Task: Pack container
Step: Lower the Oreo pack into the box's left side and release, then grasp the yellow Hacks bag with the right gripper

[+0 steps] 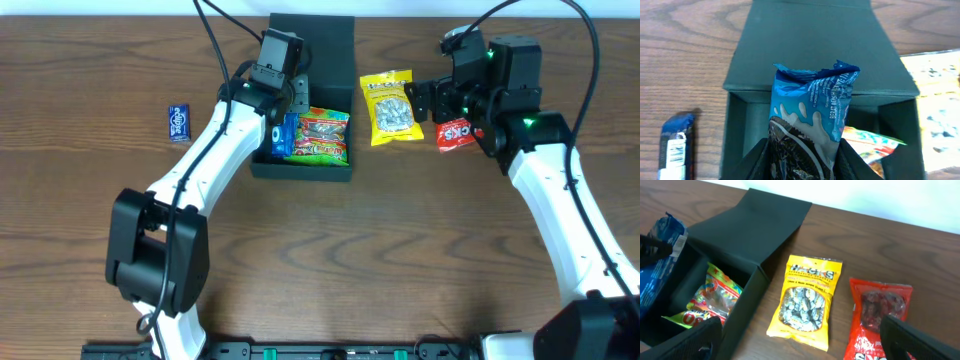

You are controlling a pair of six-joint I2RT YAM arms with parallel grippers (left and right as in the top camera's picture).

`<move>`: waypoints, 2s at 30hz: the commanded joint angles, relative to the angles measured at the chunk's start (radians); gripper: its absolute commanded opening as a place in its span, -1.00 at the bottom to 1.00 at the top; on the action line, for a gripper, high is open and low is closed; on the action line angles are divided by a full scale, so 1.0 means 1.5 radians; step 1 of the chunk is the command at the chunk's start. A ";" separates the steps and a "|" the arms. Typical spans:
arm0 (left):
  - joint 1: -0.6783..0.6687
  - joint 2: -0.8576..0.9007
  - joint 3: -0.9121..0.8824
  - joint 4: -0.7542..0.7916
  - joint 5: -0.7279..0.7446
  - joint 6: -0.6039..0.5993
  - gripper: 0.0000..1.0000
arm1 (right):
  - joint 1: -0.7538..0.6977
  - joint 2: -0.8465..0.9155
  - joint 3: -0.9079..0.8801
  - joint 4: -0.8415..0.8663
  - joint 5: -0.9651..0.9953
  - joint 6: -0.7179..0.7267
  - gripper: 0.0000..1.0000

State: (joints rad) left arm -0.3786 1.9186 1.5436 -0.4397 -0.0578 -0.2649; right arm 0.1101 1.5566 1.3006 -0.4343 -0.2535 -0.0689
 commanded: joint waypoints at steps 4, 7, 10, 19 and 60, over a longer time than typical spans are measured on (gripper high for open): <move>0.003 0.005 0.011 -0.012 -0.037 -0.001 -0.88 | -0.005 0.000 0.005 -0.008 0.002 0.008 0.99; 0.003 0.005 0.011 -0.014 -0.037 -0.001 -0.49 | -0.005 0.000 0.005 -0.008 0.002 0.008 0.98; 0.003 0.005 0.011 -0.013 -0.038 -0.001 0.33 | -0.005 0.000 0.005 -0.008 0.002 0.008 0.98; 0.005 -0.009 0.011 -0.012 -0.068 0.026 0.54 | -0.005 0.000 0.005 -0.008 0.002 0.008 0.98; 0.013 0.135 0.013 0.087 -0.072 0.105 -0.88 | -0.004 0.000 0.005 -0.022 0.002 0.008 0.99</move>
State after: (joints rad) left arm -0.3664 2.1265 1.5444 -0.3073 -0.1368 -0.1257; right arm 0.1104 1.5566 1.3006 -0.4671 -0.2535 -0.0689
